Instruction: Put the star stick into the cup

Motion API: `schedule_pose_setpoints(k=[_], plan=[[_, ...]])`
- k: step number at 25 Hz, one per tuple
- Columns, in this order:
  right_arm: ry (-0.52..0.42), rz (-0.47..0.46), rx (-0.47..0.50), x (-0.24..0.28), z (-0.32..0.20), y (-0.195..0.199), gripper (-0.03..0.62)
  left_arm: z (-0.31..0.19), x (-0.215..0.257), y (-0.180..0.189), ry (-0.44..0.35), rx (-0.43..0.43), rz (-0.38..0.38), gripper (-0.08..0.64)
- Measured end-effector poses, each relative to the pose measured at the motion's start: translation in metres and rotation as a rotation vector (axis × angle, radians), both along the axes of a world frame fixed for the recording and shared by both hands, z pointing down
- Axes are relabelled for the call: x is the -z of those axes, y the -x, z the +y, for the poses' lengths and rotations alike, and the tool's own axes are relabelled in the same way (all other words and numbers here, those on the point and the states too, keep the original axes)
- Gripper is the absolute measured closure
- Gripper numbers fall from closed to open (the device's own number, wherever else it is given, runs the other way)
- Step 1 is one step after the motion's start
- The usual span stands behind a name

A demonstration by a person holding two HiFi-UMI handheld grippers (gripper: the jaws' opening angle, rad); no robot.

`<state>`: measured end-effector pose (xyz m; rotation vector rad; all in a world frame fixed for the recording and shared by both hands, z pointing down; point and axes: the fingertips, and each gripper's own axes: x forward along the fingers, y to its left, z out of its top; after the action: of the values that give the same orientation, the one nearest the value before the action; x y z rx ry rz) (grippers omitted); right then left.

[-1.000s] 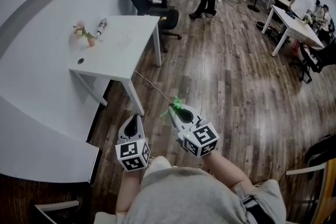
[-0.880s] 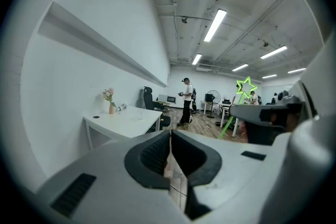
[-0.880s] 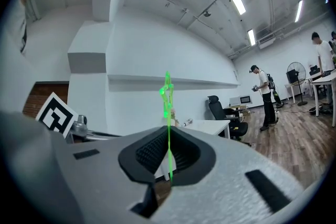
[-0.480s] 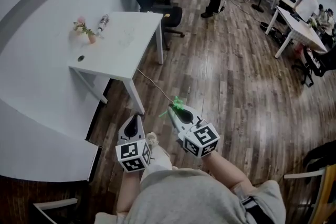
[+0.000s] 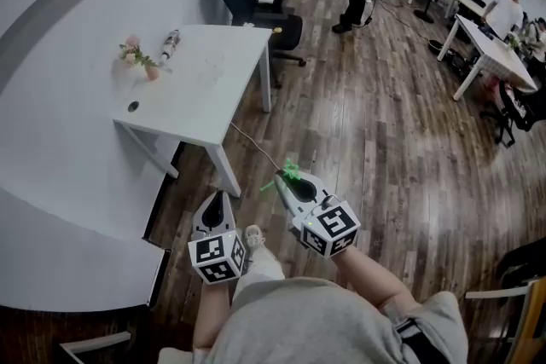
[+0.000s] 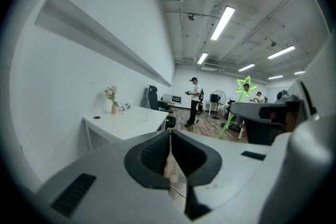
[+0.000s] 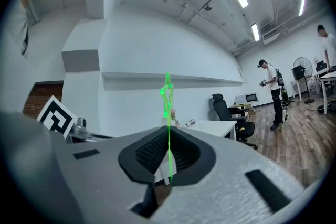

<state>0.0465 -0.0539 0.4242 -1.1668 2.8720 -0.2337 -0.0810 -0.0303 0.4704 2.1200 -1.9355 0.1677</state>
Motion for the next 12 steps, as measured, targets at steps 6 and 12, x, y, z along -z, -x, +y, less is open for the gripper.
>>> schedule_pose_setpoints(k=[6, 12], plan=[[0.016, -0.006, -0.007, -0.009, -0.054, 0.018, 0.583, -0.05, -0.007, 0.019, 0.007, 0.001, 0.002, 0.549], [0.004, 0.001, 0.0, 0.0, -0.106, 0.04, 0.583, -0.1, -0.002, 0.042, 0.006, 0.012, 0.007, 0.549]])
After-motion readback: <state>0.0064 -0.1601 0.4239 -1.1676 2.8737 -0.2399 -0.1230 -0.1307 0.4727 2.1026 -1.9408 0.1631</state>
